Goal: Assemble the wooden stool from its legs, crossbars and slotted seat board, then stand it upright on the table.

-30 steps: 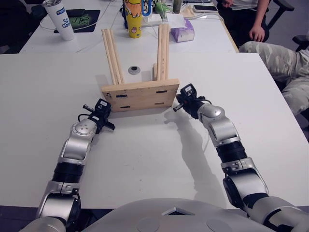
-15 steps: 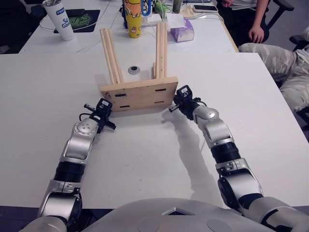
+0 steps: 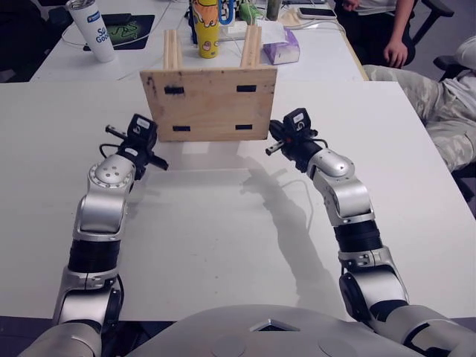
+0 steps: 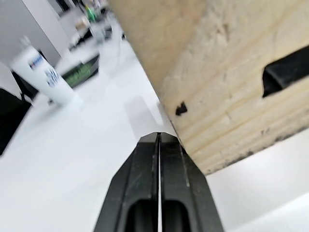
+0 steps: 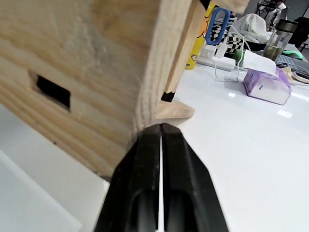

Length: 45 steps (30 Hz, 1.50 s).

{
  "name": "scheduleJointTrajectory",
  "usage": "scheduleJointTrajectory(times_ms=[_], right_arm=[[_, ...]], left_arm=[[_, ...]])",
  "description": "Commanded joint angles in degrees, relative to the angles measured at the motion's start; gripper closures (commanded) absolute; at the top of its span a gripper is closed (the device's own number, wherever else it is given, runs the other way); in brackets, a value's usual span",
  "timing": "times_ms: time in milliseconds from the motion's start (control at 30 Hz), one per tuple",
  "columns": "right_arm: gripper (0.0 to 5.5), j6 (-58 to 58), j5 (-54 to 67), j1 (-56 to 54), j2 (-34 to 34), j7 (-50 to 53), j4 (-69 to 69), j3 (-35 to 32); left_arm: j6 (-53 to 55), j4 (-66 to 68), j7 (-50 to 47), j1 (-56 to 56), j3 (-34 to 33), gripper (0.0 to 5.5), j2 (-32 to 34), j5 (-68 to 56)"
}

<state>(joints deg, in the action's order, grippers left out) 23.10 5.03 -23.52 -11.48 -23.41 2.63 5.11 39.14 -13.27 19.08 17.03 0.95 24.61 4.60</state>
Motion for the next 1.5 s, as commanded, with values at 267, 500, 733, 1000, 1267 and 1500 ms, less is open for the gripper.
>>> scheduleJointTrajectory(times_ms=[267, 500, 733, 1000, 1267, 1500], right_arm=[[5.49, 4.86, 6.71, -10.61, 2.21, -3.50, -12.74, -0.09], [5.49, 5.53, 6.96, -10.00, 1.26, -3.28, -13.80, -0.33], [5.49, 6.93, 8.81, -11.32, 1.68, -2.60, -15.59, -1.08], [5.49, 4.35, 5.78, -8.44, 0.72, 0.73, -10.86, -1.77], [5.49, 2.51, 5.36, -7.61, 2.06, 3.93, -8.77, -2.74], [5.49, 0.42, 2.94, -4.44, 4.46, 12.93, -8.01, -6.40]], left_arm=[[5.34, -12.20, 3.36, 9.56, 0.68, 5.50, -1.90, -5.05], [9.09, -16.15, 3.19, 13.80, -1.86, 5.50, -1.38, -6.04], [8.57, -13.83, 2.40, 11.11, -2.57, 5.50, -0.22, -6.43], [0.24, -13.51, -2.03, 11.48, -7.91, 5.50, -3.13, -8.61], [-7.21, -14.96, -6.04, 14.58, -14.14, 5.50, -7.00, -14.16], [-12.40, -8.27, -13.95, 12.29, -27.01, 5.50, -6.16, -15.11]])
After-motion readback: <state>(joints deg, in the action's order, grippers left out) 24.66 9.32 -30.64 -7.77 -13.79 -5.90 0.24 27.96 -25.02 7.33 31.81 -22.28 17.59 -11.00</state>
